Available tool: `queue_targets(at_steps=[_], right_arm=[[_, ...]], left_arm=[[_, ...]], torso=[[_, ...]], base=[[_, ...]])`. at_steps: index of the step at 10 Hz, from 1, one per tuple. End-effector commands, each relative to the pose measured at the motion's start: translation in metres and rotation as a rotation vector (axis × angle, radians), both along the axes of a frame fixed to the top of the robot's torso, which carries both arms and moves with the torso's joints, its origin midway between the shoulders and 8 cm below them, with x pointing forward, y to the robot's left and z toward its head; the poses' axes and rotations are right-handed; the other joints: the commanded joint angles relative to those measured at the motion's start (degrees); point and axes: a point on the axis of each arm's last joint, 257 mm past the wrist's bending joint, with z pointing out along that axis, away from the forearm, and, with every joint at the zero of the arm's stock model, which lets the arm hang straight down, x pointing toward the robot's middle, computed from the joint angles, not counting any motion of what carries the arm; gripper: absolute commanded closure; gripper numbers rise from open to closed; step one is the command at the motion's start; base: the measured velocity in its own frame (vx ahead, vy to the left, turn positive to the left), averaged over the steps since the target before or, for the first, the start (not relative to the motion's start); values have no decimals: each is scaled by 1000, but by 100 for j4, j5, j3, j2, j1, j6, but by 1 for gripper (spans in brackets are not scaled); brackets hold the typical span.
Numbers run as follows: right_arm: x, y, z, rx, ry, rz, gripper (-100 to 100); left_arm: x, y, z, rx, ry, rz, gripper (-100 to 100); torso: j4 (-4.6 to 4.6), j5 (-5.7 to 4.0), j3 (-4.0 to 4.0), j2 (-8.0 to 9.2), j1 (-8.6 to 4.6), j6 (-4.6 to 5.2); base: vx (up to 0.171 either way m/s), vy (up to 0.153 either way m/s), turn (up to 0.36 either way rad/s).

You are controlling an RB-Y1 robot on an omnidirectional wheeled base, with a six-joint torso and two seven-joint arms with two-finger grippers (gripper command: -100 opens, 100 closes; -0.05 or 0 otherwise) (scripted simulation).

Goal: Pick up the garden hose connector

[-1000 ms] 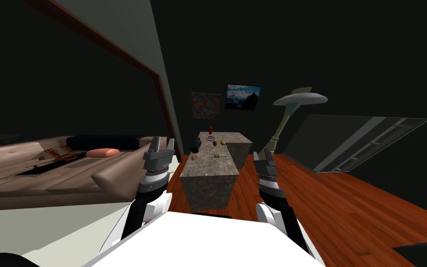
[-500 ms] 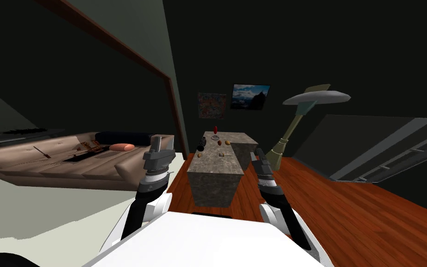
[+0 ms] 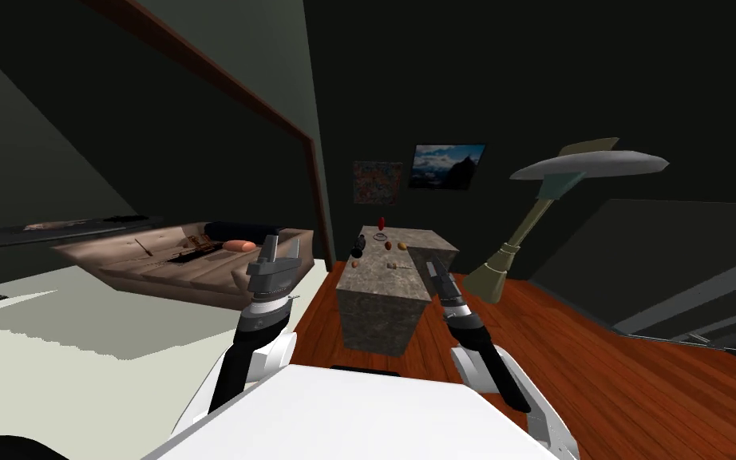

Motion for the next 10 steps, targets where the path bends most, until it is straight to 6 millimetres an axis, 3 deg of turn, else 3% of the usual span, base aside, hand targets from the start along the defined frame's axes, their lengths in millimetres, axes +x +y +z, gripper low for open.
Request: queue_targets(at_steps=[1, 10], right_arm=[[8, 3, -9, -92, 7, 1, -100], [28, 5, -39, -429, 24, 23, -100]], left_arm=[[0, 0, 0, 0, 0, 0, 0], [0, 0, 0, 0, 0, 0, 0]], torso=[[0, 0, 0, 0, 0, 0], [1, -1, 2, 3, -6, 3]], base=[[-101, 64, 337], [-56, 47, 151]])
